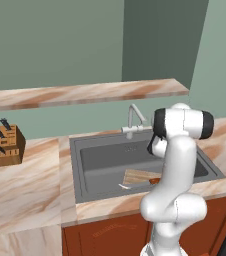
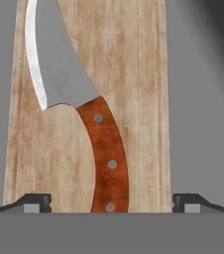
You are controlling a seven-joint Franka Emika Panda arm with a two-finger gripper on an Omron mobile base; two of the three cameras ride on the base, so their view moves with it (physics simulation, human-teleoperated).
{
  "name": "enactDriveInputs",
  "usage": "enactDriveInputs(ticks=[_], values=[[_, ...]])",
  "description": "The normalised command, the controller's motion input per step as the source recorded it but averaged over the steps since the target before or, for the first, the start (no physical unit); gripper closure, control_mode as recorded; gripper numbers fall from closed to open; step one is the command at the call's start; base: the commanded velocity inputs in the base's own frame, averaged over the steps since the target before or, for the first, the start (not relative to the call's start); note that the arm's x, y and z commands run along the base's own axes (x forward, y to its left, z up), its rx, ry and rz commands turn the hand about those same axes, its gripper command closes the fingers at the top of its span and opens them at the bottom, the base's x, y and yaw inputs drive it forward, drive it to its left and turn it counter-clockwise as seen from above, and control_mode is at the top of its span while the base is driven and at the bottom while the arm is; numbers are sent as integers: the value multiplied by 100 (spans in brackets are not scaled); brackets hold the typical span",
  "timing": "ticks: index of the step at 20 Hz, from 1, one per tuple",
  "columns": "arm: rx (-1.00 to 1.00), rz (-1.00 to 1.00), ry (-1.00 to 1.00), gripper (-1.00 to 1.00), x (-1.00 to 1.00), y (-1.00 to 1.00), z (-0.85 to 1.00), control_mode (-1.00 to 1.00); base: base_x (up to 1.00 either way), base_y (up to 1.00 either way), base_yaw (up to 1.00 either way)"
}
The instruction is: Move the cutting board and knife to the sink. Then move spray from the shelves to the counter.
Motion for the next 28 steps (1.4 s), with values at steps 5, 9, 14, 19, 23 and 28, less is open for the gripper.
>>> enactDriveInputs(ticks=[5, 9, 14, 19, 23, 28], values=[[-4, -9, -3, -100, -17, 0, 93, -100, 0, 0, 0], [-3, -10, -3, -100, -42, 0, 100, -100, 0, 0, 0], [-3, -12, -4, -100, -63, 0, 100, -100, 0, 0, 0], [0, -19, -4, -100, -99, -2, 100, -100, 0, 0, 0], [0, -28, -1, -100, -100, -2, 98, -100, 0, 0, 0], [1, -30, -6, -100, -100, 0, 84, -100, 0, 0, 0]])
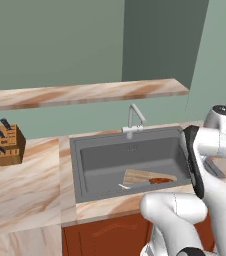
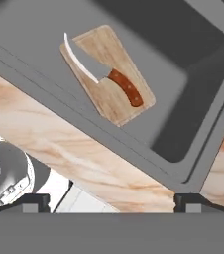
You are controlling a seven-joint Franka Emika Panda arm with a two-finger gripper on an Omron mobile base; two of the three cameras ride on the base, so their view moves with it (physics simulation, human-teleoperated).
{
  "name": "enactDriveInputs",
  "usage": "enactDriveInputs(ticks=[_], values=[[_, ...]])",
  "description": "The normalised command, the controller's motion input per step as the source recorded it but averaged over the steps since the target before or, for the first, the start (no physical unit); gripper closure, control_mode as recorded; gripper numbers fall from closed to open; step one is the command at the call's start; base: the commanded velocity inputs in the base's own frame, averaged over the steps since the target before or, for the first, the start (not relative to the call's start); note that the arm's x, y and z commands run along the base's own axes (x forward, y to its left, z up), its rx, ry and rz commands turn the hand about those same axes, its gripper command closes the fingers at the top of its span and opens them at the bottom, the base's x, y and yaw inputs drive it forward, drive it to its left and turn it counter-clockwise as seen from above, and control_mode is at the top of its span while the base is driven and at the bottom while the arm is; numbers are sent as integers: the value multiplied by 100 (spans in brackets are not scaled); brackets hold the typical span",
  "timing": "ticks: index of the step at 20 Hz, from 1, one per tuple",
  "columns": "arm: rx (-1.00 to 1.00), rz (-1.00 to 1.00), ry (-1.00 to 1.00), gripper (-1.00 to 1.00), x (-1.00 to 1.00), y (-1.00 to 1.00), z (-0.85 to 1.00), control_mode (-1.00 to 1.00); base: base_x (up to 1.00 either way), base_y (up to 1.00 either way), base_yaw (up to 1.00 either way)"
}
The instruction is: Move the cutting board and knife to the sink. Then move spray from the shelves to the counter.
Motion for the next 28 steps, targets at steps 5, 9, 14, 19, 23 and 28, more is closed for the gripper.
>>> enactDriveInputs(ticks=[5, 9, 14, 19, 23, 28], values=[[7, -24, -12, -100, -100, 3, 79, -100, 0, 0, 0], [14, -15, -12, -100, -99, 22, 83, -100, 0, 0, 0], [8, -14, -11, -100, -80, 45, 96, -100, 0, 0, 0], [3, -15, -6, -100, -66, 69, 95, -100, 0, 0, 0], [0, -19, -6, -100, -25, 81, 76, -100, 0, 0, 0], [16, -3, -1, -100, -9, 18, 76, -100, 0, 0, 0]])
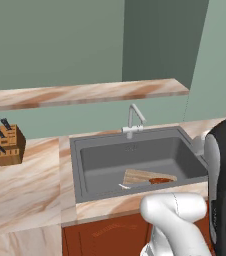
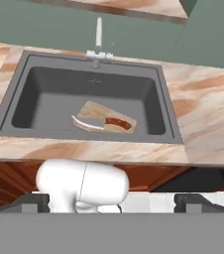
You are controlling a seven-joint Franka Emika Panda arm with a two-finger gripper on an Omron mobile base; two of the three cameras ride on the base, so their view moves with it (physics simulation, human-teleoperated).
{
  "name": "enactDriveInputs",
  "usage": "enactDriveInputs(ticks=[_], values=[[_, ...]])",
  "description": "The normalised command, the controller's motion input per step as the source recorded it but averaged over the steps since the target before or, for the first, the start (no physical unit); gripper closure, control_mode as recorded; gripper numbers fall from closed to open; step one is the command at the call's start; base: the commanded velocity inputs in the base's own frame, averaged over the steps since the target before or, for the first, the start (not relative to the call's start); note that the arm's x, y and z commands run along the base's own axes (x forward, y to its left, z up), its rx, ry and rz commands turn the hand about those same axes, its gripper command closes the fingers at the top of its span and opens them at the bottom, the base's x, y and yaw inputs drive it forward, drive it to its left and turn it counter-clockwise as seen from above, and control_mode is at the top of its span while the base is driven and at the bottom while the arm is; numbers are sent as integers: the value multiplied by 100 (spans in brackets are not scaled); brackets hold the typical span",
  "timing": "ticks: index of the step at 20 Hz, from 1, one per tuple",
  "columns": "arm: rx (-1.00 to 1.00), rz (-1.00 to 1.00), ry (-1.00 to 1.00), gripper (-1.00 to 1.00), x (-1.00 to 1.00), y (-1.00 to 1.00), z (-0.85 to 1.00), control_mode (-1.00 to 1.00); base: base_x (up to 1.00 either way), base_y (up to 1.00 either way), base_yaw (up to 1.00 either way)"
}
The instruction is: Move the cutting board and knife to the sink. Then move spray from the shelves to the counter.
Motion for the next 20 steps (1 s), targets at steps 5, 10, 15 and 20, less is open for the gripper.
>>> enactDriveInputs(ticks=[5, 10, 15, 20], values=[[21, 0, -4, -100, -8, -3, 21, -100, 0, 0, 0], [2, 0, -3, -100, -7, 19, 0, -100, 0, 0, 0], [0, 0, 0, -100, -8, 14, 0, -100, 0, 0, 0], [0, 1, -2, -100, -19, 0, -12, -100, 0, 0, 0]])
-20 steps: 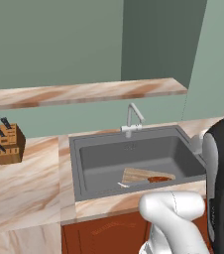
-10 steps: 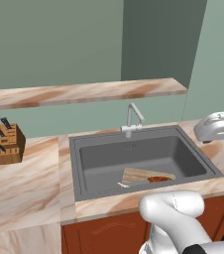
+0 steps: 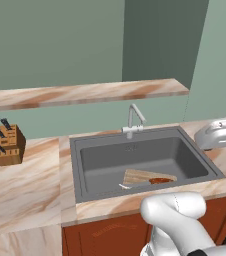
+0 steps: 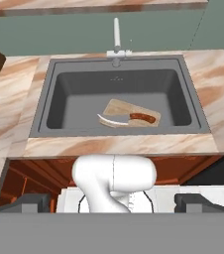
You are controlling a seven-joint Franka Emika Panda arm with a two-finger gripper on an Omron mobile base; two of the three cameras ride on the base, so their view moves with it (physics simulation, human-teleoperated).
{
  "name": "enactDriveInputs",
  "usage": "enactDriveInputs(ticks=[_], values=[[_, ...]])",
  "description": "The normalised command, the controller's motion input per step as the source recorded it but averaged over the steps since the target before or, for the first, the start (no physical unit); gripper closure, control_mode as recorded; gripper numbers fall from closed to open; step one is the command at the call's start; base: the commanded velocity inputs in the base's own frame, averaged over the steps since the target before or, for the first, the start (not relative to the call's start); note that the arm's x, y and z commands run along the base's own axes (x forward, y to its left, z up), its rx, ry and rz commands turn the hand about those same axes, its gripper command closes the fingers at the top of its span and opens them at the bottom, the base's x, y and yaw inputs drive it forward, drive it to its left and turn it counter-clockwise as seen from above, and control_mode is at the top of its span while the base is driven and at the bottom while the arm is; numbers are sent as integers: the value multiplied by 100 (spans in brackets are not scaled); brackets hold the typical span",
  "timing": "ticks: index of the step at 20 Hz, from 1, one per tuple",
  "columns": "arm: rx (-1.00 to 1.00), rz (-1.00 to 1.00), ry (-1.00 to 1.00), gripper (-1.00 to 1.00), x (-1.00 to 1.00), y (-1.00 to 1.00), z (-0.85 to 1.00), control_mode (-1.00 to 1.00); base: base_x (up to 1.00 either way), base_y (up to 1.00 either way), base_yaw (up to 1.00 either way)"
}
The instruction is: Move the cutting board and knife to the sink. Then move spray from the shelves to the counter.
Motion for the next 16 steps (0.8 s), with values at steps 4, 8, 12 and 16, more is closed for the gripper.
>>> enactDriveInputs(ticks=[4, 8, 12, 16], values=[[0, 1, 0, -100, -12, 1, -12, -100, 0, 0, 0], [0, 1, 0, -100, -2, 5, 0, -100, 0, 0, 0], [0, 0, 0, -100, 0, 0, 0, -100, 0, 0, 0], [0, 0, 0, -100, 0, 0, 0, 100, 0, 0, 0]])
